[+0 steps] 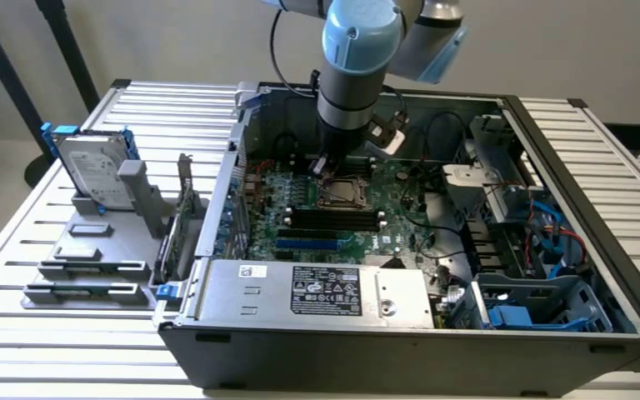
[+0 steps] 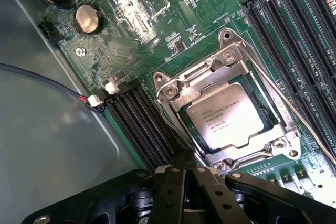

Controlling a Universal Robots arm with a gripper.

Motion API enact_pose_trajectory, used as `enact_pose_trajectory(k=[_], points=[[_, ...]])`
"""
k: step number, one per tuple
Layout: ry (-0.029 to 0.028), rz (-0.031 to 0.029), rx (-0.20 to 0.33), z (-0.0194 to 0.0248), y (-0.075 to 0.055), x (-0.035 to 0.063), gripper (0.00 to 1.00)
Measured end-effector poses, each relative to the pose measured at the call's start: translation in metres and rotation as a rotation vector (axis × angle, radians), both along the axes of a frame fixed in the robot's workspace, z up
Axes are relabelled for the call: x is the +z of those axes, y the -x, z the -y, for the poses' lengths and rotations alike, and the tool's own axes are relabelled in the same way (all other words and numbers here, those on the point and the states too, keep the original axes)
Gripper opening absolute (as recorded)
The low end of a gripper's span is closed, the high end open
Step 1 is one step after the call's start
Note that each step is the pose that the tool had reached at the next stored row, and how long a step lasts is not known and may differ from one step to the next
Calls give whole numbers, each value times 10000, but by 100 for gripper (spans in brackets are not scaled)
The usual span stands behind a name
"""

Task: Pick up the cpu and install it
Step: 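Install the first cpu locking lever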

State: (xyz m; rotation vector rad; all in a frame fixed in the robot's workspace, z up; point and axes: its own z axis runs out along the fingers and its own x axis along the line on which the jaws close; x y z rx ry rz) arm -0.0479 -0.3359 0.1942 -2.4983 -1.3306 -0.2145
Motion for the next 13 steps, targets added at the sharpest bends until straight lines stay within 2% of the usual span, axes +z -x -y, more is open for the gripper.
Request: enact_pose_trajectory(k=[13], points=[[67, -1, 22, 0, -103, -12, 11]])
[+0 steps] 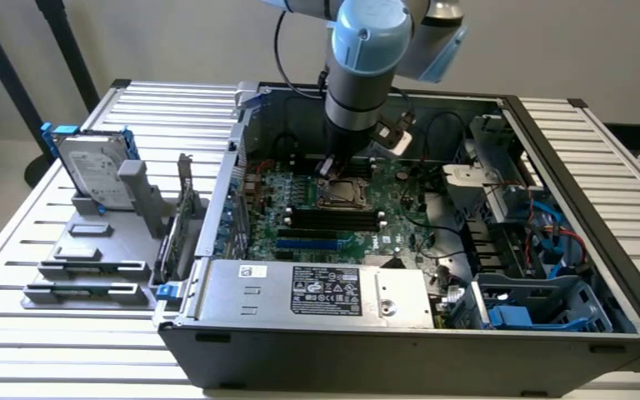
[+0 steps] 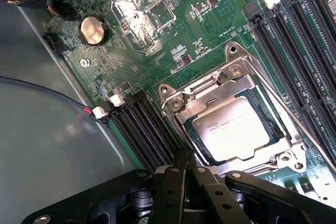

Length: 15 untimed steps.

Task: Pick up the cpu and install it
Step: 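Install the first cpu locking lever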

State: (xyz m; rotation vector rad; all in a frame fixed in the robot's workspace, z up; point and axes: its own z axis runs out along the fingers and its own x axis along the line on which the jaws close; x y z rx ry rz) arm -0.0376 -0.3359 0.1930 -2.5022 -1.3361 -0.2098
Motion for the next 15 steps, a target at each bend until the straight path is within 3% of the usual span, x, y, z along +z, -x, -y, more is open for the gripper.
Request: enact_pose_trajectory(k=[15], points=[[-4, 1, 33, 0, -172, -8, 11]])
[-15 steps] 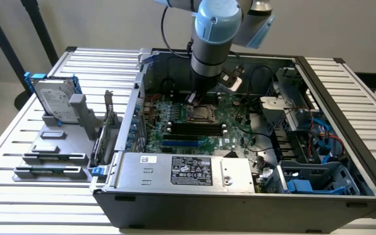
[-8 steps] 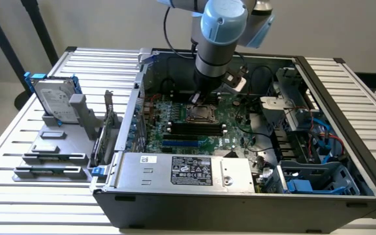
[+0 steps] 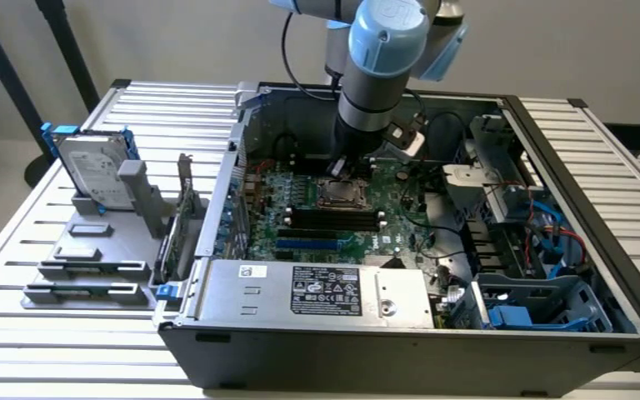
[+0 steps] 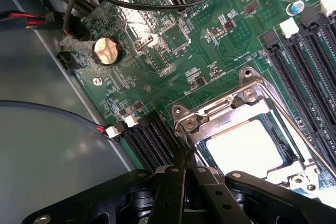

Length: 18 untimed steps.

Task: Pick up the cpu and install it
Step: 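Install the first cpu locking lever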

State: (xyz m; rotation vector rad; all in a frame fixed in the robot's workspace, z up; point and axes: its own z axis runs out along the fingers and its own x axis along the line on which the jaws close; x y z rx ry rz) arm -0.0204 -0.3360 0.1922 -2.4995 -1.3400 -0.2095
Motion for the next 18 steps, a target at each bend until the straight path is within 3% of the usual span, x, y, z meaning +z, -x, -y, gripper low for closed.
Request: enact_pose_trajectory(k=[5, 10, 15, 18], points=[[-67, 2, 2, 20, -3, -1, 11], [-178, 2, 2, 68, -6, -1, 11], [-271, -1, 1, 75, -11, 4, 11], [-324, 0, 3, 90, -9, 67, 11]])
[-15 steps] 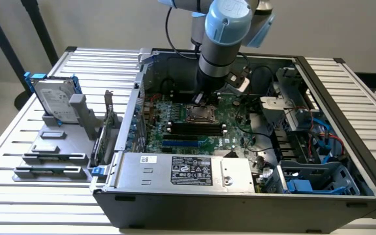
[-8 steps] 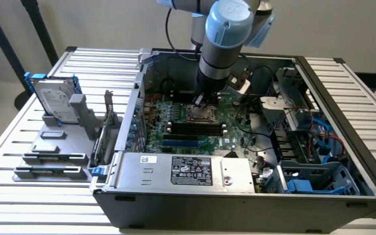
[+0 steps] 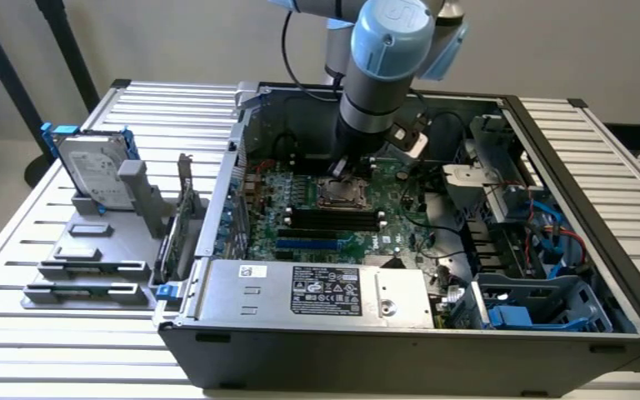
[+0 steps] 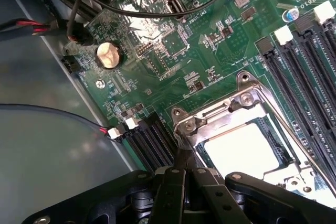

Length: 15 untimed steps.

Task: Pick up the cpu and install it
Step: 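Install the first cpu locking lever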

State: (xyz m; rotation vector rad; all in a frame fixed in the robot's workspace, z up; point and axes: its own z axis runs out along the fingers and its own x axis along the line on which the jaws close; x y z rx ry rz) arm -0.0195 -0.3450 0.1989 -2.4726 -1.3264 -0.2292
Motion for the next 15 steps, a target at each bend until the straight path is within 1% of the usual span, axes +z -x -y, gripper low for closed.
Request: enact_pose_trajectory(k=[3, 6, 15], points=[[-24, -2, -1, 24, 15, 80, 11], [-45, -1, -1, 71, 65, 136, 11], [-86, -2, -1, 310, 247, 224, 11]])
